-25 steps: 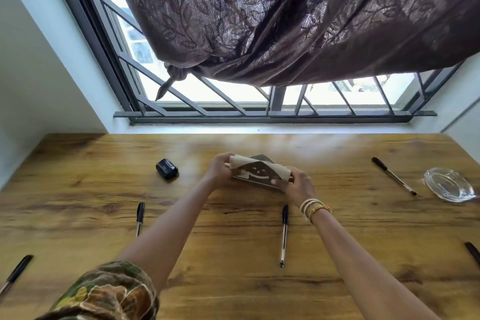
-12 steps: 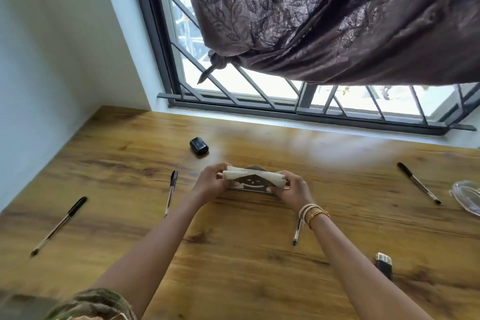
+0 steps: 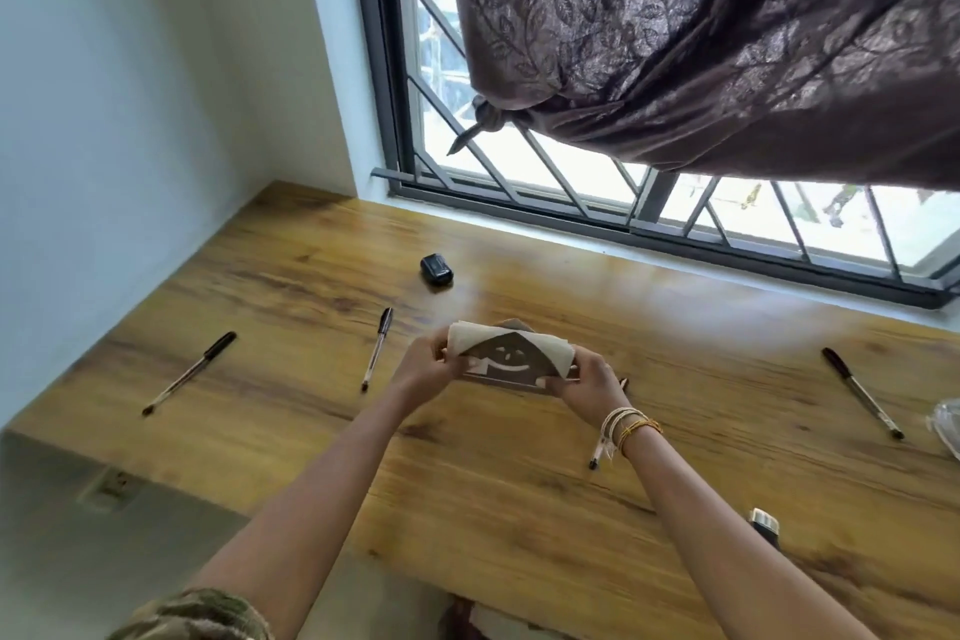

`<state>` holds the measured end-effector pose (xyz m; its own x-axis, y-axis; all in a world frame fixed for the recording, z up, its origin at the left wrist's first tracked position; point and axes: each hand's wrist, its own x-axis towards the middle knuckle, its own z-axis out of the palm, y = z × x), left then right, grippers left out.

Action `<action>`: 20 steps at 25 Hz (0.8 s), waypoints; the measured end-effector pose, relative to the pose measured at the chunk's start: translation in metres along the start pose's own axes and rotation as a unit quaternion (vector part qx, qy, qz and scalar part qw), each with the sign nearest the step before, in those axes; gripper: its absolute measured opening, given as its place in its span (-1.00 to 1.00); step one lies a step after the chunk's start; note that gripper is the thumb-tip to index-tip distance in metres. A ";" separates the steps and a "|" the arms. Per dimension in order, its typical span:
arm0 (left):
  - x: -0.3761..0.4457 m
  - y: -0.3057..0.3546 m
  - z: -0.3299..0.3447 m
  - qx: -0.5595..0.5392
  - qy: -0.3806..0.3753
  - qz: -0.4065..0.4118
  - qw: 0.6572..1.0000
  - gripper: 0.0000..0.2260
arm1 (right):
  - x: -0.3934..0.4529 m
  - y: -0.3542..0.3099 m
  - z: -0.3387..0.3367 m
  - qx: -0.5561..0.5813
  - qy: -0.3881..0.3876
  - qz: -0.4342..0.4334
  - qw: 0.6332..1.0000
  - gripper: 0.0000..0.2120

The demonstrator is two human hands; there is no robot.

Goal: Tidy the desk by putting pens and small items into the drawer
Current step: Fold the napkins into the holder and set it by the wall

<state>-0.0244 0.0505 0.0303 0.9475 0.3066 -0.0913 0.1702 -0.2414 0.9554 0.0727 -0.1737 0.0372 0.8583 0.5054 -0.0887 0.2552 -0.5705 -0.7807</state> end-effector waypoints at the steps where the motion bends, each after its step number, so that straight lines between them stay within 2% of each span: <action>1: -0.007 0.001 -0.007 -0.021 0.004 -0.001 1.000 -0.70 | 0.001 -0.006 0.002 0.009 -0.012 -0.007 1.000 -0.62; 5: -0.024 -0.005 -0.042 -0.094 0.045 -0.017 0.994 -0.65 | 0.016 -0.040 0.022 0.023 -0.038 -0.058 0.997 -0.61; 10: -0.020 -0.022 -0.107 -0.097 0.123 -0.031 0.987 -0.68 | 0.053 -0.094 0.073 0.029 -0.037 -0.087 0.995 -0.61; 13: -0.009 -0.033 -0.160 -0.090 0.163 -0.039 0.982 -0.74 | 0.084 -0.137 0.117 0.028 -0.008 -0.077 0.997 -0.54; 16: 0.012 -0.044 -0.220 -0.093 0.237 -0.067 0.965 -0.76 | 0.117 -0.180 0.163 0.059 0.037 -0.040 0.997 -0.48; 20: 0.047 -0.060 -0.291 -0.085 0.327 -0.098 0.936 -0.75 | 0.154 -0.221 0.220 0.057 0.012 -0.019 0.998 -0.55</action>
<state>-0.0692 0.3468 0.0507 0.5249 0.8410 -0.1311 0.2243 0.0119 0.9744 0.0506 0.1727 0.0599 0.8597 0.5088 -0.0442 0.2366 -0.4735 -0.8484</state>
